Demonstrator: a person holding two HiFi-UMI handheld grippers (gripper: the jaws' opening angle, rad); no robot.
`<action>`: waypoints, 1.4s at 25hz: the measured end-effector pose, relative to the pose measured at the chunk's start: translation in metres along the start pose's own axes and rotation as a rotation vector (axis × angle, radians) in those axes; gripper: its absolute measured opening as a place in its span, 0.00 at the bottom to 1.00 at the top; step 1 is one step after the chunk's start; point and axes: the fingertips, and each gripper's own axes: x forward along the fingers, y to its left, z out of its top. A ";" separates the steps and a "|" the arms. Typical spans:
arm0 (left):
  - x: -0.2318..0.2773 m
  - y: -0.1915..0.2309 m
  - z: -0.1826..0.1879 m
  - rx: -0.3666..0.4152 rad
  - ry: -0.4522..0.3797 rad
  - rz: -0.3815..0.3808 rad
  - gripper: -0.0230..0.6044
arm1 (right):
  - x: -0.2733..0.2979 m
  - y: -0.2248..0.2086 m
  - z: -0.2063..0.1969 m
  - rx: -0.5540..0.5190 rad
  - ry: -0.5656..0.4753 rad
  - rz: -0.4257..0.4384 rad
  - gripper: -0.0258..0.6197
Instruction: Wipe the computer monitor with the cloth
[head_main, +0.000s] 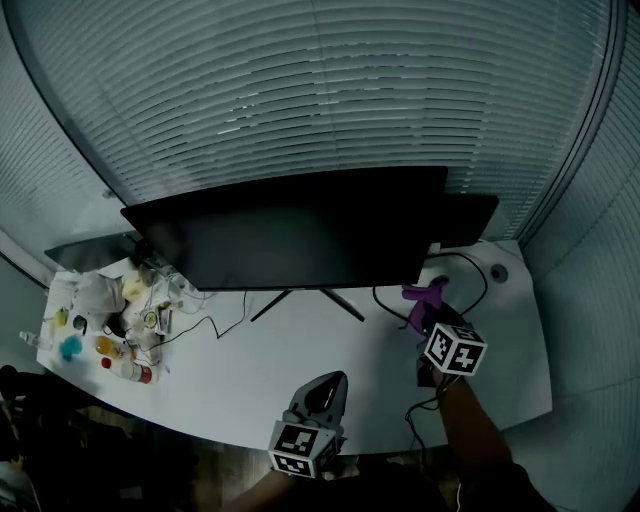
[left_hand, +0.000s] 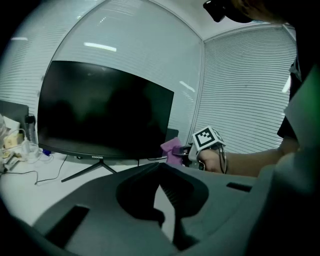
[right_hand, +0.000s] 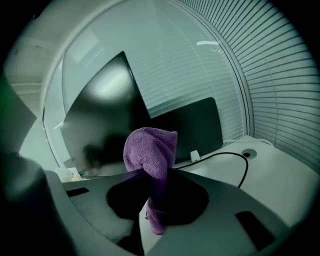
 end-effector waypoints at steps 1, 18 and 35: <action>-0.005 0.003 0.001 0.001 -0.004 -0.001 0.05 | -0.007 0.008 0.001 0.001 -0.012 0.007 0.16; -0.162 0.096 -0.015 -0.019 -0.029 -0.011 0.05 | -0.117 0.229 -0.071 -0.078 -0.053 0.155 0.16; -0.329 0.165 -0.101 -0.081 -0.011 0.057 0.05 | -0.207 0.414 -0.229 -0.163 0.075 0.359 0.16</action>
